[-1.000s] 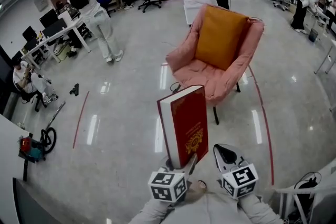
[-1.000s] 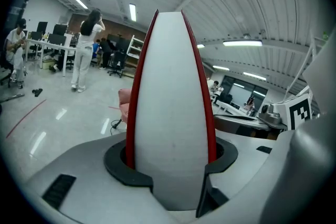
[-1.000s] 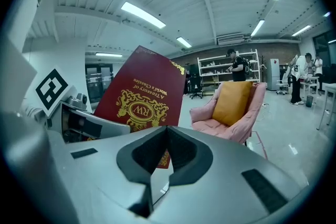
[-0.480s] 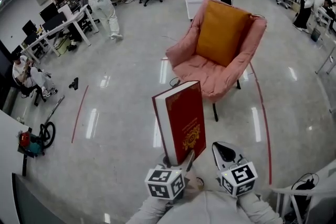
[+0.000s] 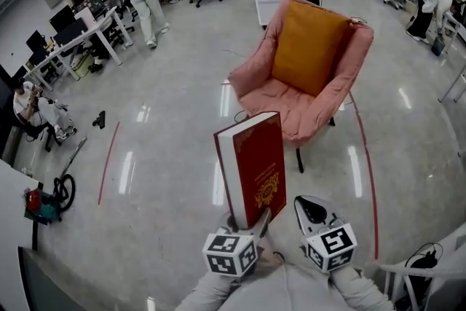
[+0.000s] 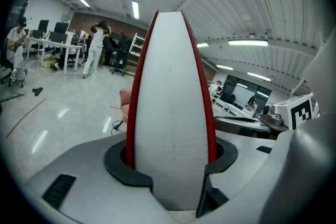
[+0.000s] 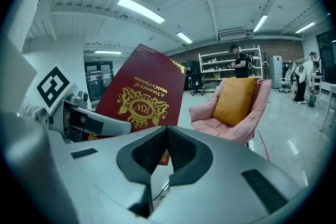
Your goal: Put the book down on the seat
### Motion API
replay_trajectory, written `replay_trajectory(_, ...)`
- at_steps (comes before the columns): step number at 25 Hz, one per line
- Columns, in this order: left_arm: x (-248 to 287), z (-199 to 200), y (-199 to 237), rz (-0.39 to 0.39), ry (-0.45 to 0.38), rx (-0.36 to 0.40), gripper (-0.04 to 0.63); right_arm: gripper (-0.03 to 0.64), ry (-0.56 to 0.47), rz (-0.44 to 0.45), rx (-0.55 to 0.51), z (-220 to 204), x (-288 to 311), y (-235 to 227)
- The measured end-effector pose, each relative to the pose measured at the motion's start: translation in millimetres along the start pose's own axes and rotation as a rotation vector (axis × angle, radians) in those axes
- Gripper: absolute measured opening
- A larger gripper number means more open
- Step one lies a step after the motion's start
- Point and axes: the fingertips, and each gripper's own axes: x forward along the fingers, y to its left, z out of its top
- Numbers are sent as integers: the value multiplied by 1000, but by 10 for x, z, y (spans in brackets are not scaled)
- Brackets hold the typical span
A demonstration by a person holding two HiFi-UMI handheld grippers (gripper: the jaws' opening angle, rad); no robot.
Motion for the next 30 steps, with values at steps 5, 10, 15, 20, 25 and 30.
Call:
replay_trajectory(5,241,161,154,-17,20,2,247,5,10,-8,10,92,302,-139)
replay_trajectory(10,561,391,336,-32,33,1,247,5,32,-19,15,208,660,-364)
replay_trajectory(15,815,651,570,-36,39,2,247,6,36,-31,17,373,1020,-537)
replay_trajectory(20,1056,978,840,-40,41,-1,247,5,35,-40,19,603,1404,-686)
replay_trajectory(25,1311,1290,1054,-62,49,12,247,5,25,-63,27,830,1732,-828)
replay_trajectory(30,1558,1573,1268,-87,62,18,247,5,23,-92,38,1005,2033,-955)
